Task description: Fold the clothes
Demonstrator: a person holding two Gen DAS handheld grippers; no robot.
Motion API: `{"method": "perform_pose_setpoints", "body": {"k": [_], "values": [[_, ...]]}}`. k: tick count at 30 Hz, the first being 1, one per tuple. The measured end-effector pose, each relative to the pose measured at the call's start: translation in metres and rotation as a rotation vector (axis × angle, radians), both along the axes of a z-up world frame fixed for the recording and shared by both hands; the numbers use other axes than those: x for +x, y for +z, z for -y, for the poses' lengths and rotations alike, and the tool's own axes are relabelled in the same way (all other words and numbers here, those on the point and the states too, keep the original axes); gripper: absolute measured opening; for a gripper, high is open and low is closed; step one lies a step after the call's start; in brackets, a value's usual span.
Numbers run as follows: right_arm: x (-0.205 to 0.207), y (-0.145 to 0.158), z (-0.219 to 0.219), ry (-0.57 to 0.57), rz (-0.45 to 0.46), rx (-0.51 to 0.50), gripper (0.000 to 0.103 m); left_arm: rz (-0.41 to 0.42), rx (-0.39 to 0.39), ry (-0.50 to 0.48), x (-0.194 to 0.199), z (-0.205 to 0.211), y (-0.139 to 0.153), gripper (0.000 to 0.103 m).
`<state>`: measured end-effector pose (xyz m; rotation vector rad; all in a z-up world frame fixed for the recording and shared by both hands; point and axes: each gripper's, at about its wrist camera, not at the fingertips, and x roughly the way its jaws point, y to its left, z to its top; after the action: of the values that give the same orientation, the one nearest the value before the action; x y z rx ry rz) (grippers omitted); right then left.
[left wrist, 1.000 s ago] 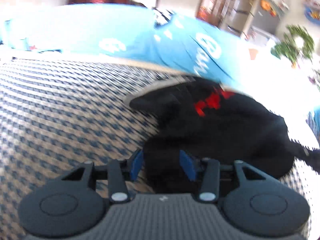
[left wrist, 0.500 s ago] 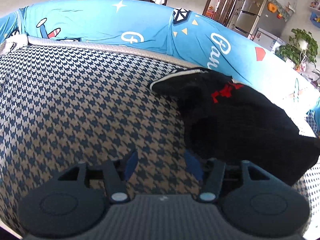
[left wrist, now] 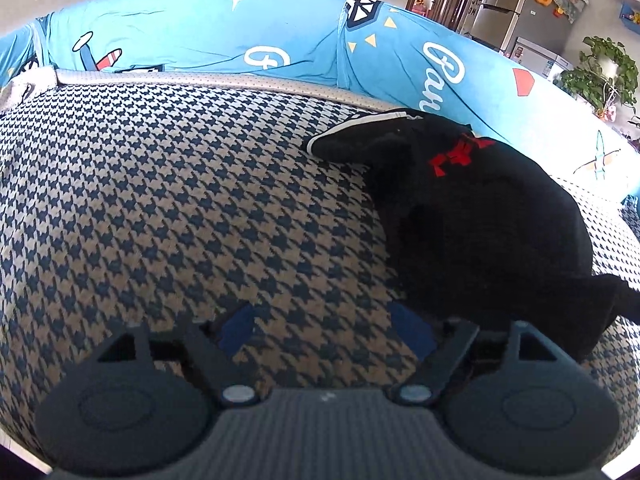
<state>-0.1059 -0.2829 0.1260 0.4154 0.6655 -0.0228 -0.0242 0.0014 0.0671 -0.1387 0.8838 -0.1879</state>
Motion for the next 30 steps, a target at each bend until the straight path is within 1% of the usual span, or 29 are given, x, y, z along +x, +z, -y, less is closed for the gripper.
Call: {"method": "perform_pose_setpoints", "body": {"k": [2, 5, 8, 9, 10, 12, 13, 15, 17, 18, 22, 23, 25, 26, 27, 28, 29, 30], "values": [[0.003, -0.004, -0.015, 0.072, -0.021, -0.012, 0.02, -0.006, 0.004, -0.004, 0.001, 0.0, -0.002, 0.081], [0.005, -0.013, -0.04, 0.158, -0.051, -0.069, 0.025, -0.012, 0.006, -0.004, 0.001, 0.0, -0.003, 0.085], [0.007, -0.021, -0.058, 0.226, -0.069, -0.109, 0.029, -0.013, 0.0, 0.0, 0.001, -0.003, -0.003, 0.086], [0.008, -0.024, -0.063, 0.241, -0.072, -0.122, 0.031, -0.013, -0.002, 0.001, 0.001, -0.004, -0.002, 0.087], [0.009, -0.026, -0.067, 0.255, -0.074, -0.133, 0.033, -0.013, -0.004, 0.003, 0.001, -0.005, -0.002, 0.087], [0.01, -0.03, -0.073, 0.284, -0.075, -0.151, 0.042, -0.014, -0.009, 0.007, 0.001, -0.007, -0.002, 0.088], [0.011, -0.031, -0.077, 0.296, -0.071, -0.163, 0.044, -0.014, -0.011, 0.009, 0.001, -0.008, -0.001, 0.088], [0.012, -0.034, -0.083, 0.317, -0.063, -0.193, 0.054, -0.014, -0.016, 0.012, 0.001, -0.009, -0.001, 0.088], [0.016, -0.039, -0.091, 0.337, -0.064, -0.234, 0.06, -0.014, -0.019, 0.014, 0.001, -0.011, 0.0, 0.088], [0.017, -0.042, -0.094, 0.346, -0.07, -0.257, 0.061, -0.014, -0.02, 0.015, 0.001, -0.012, 0.0, 0.088], [0.024, -0.057, -0.107, 0.337, -0.091, -0.37, 0.062, -0.011, -0.028, 0.023, 0.001, -0.017, 0.001, 0.088], [0.026, -0.06, -0.11, 0.331, -0.091, -0.402, 0.061, -0.011, -0.03, 0.025, 0.001, -0.018, 0.001, 0.088], [0.028, -0.065, -0.116, 0.318, -0.086, -0.456, 0.053, -0.007, -0.032, 0.032, 0.001, -0.021, 0.002, 0.088], [0.029, -0.066, -0.117, 0.307, -0.086, -0.469, 0.043, -0.004, -0.033, 0.037, 0.001, -0.023, 0.003, 0.088], [0.03, -0.066, -0.117, 0.294, -0.088, -0.475, 0.029, -0.001, -0.033, 0.042, 0.001, -0.025, 0.004, 0.088], [0.031, -0.066, -0.117, 0.274, -0.092, -0.474, 0.022, 0.002, -0.033, 0.046, 0.001, -0.026, 0.005, 0.088], [0.032, -0.064, -0.115, 0.249, -0.097, -0.461, 0.011, 0.005, -0.033, 0.051, 0.001, -0.028, 0.006, 0.088], [0.033, -0.061, -0.113, 0.233, -0.096, -0.429, 0.01, 0.009, -0.034, 0.056, 0.0, -0.03, 0.007, 0.088]]}}
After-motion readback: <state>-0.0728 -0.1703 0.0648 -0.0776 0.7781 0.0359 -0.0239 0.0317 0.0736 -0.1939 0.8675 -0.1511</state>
